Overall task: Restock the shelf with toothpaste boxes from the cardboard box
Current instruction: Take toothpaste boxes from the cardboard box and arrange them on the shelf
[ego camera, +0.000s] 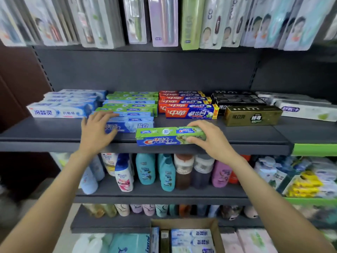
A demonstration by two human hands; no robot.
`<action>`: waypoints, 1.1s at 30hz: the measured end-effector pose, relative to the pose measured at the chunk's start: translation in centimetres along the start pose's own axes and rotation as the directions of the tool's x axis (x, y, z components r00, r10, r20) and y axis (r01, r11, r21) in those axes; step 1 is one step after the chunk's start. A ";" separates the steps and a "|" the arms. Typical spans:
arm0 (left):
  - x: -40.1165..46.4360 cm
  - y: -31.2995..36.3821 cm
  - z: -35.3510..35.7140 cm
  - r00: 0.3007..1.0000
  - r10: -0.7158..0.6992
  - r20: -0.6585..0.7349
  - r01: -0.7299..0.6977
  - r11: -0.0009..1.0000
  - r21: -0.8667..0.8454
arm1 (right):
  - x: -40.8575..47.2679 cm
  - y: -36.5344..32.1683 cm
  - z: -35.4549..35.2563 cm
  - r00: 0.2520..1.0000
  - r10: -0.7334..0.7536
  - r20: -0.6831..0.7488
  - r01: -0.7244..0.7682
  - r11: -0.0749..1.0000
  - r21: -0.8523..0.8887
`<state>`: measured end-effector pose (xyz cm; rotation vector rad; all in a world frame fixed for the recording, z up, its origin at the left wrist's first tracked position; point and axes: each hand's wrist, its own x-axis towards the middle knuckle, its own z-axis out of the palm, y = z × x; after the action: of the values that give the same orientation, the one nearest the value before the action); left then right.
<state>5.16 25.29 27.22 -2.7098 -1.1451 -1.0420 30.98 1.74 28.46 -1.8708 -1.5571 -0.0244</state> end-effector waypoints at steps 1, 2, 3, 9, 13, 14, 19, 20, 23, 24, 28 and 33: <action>-0.1 -1.2 -0.1 1.000 -0.011 0.017 0.011 0.999 0.034 | 0.4 -0.7 0.6 1.000 -0.017 0.001 0.017 1.000 0.010; 0.0 -2.2 -0.1 0.999 -0.014 0.032 0.013 1.000 0.026 | 0.8 -1.5 1.2 0.999 -0.034 -0.003 0.034 0.999 0.018; 0.1 -2.8 -0.3 0.999 -0.013 0.046 0.014 1.000 -0.008 | 1.3 -2.4 2.0 0.999 -0.047 -0.009 0.048 0.999 0.022; 1.3 -4.6 -1.8 0.996 -0.036 0.078 0.053 0.972 -0.229 | 4.5 -7.5 6.4 0.997 -0.064 -0.039 0.064 0.998 -0.008; 1.3 -6.9 -3.6 0.993 -0.077 0.093 0.110 0.900 -0.423 | 6.4 -9.4 9.3 0.991 -0.045 -0.129 0.031 0.994 -0.108; 1.2 -7.5 -3.8 0.993 -0.068 0.097 0.104 0.891 -0.442 | 6.7 -9.5 10.0 0.985 -0.045 -0.164 0.013 0.981 -0.191; 0.1 -7.9 -3.5 0.985 -0.043 0.164 0.115 0.881 -0.459 | 5.4 -9.3 12.5 0.965 0.019 -0.262 -0.098 0.951 -0.294; -0.3 -8.0 -3.3 0.988 -0.033 0.152 0.096 0.897 -0.430 | 4.9 -9.2 12.7 0.957 0.016 -0.289 -0.107 0.947 -0.302; -1.8 -7.2 -3.0 0.999 0.031 -0.021 -0.036 0.961 -0.273 | 3.7 -9.0 12.6 0.940 -0.031 -0.339 -0.083 0.945 -0.317; -2.5 -6.5 -3.1 0.993 0.044 -0.107 -0.071 0.965 -0.254 | 3.2 -9.1 12.5 0.934 -0.068 -0.350 -0.048 0.949 -0.312; -6.7 -1.4 -3.0 0.944 0.138 -0.298 -0.233 0.921 -0.312 | -1.3 -9.4 11.8 0.886 -0.186 -0.424 0.088 0.967 -0.239; -14.2 4.1 0.9 0.937 0.295 -0.186 -0.349 0.800 -0.488 | -10.3 -5.4 13.2 0.934 -0.195 -0.300 0.155 0.976 -0.150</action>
<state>1.12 13.64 19.09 -3.0249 -0.3831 -1.5840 18.09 -0.19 16.69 -1.7136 -1.5199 -0.4869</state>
